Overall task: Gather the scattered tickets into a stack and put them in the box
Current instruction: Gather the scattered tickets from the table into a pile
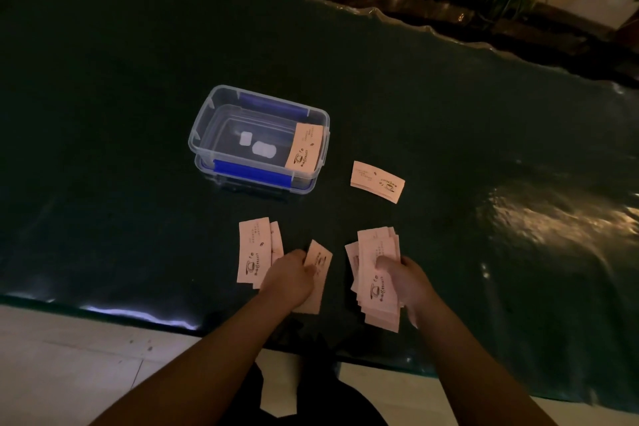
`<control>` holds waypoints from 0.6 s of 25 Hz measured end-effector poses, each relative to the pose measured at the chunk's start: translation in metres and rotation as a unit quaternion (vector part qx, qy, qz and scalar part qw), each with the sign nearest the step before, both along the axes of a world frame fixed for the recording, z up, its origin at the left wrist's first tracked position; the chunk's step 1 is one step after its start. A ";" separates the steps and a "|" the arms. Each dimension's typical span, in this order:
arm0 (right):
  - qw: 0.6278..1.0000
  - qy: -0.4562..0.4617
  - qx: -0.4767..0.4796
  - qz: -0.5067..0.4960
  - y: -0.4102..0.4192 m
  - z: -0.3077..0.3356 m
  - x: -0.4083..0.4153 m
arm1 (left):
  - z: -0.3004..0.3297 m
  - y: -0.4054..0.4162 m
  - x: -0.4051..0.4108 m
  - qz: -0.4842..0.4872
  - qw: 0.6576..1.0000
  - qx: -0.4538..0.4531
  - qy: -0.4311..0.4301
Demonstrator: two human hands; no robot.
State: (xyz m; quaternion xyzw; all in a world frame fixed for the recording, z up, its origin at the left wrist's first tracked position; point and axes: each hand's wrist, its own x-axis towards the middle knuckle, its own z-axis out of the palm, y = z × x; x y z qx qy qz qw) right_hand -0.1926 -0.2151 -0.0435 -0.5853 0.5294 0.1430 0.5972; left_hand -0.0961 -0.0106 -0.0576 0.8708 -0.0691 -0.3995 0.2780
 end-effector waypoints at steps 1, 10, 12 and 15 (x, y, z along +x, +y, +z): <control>1.000 -0.003 0.011 -0.008 0.002 -0.001 -0.002 | -0.001 -0.002 0.000 0.006 1.000 -0.005 0.004; 0.998 -0.023 0.043 -0.043 0.004 -0.005 -0.015 | 0.016 -0.006 0.048 -0.328 0.941 0.034 -0.074; 0.998 -0.028 0.031 -0.046 0.004 -0.006 -0.016 | 0.023 -0.020 0.052 -0.430 0.892 0.031 -0.134; 0.998 -0.033 0.022 -0.046 0.003 -0.008 -0.018 | 0.020 -0.032 0.047 -0.431 0.877 0.012 -0.213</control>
